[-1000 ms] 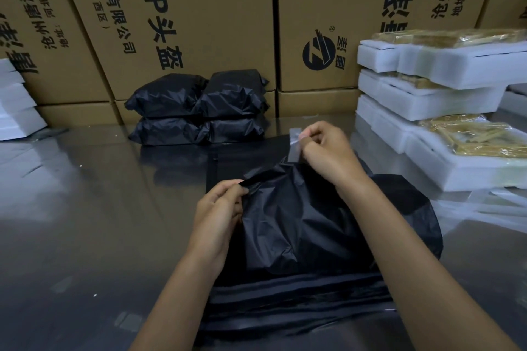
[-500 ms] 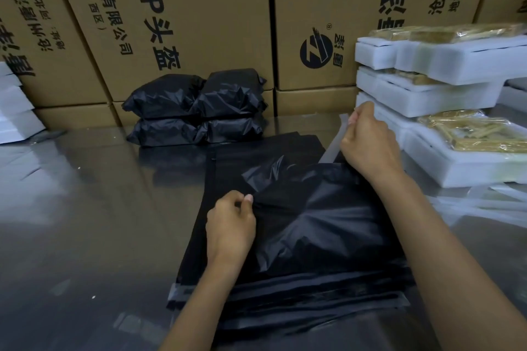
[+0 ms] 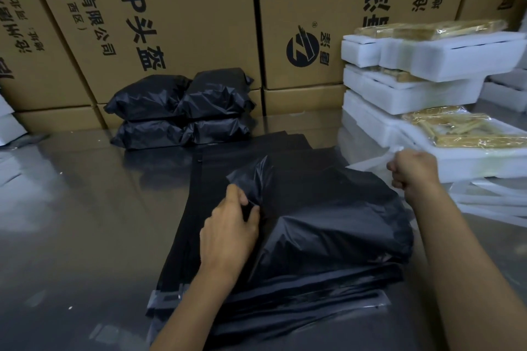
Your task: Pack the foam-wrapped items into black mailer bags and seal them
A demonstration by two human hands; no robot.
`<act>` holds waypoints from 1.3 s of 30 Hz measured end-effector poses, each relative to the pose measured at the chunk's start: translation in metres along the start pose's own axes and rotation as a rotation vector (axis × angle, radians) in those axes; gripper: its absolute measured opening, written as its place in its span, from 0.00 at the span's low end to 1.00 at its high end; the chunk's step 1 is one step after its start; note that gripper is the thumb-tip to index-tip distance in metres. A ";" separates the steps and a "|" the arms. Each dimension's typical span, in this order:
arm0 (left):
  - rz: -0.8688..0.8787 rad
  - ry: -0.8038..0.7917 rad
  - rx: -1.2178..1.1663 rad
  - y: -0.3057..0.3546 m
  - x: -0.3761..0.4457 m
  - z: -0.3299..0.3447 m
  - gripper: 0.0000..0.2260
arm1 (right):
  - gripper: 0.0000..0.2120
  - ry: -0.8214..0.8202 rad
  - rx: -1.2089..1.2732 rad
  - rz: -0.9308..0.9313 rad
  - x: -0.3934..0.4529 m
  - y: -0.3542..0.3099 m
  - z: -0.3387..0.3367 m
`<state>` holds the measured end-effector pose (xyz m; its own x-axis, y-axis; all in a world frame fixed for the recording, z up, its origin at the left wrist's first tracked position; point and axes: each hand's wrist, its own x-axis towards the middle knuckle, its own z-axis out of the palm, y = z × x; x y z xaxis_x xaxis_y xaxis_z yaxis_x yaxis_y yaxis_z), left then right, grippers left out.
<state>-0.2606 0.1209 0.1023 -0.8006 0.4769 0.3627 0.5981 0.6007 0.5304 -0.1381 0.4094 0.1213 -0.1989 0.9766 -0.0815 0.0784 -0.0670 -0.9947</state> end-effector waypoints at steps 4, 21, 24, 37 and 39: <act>0.226 0.068 -0.392 0.016 -0.002 -0.019 0.03 | 0.08 -0.037 0.314 0.152 -0.002 -0.009 -0.015; 0.522 -0.453 -0.028 0.131 0.046 0.016 0.15 | 0.10 -0.030 0.181 -0.350 -0.009 -0.040 -0.036; 0.370 -0.483 0.034 0.144 0.062 0.031 0.18 | 0.11 -0.007 0.165 -0.432 -0.006 -0.039 -0.034; 0.190 -0.412 0.056 0.145 0.063 0.053 0.33 | 0.09 0.012 -0.536 -0.302 -0.014 -0.045 -0.049; 0.078 -0.459 -0.270 0.143 0.066 0.043 0.29 | 0.10 -0.042 -0.506 -0.348 -0.025 -0.056 -0.043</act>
<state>-0.2263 0.2659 0.1686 -0.6204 0.7813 0.0686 0.5763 0.3948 0.7155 -0.0950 0.3977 0.1818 -0.3331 0.9144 0.2300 0.4537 0.3693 -0.8110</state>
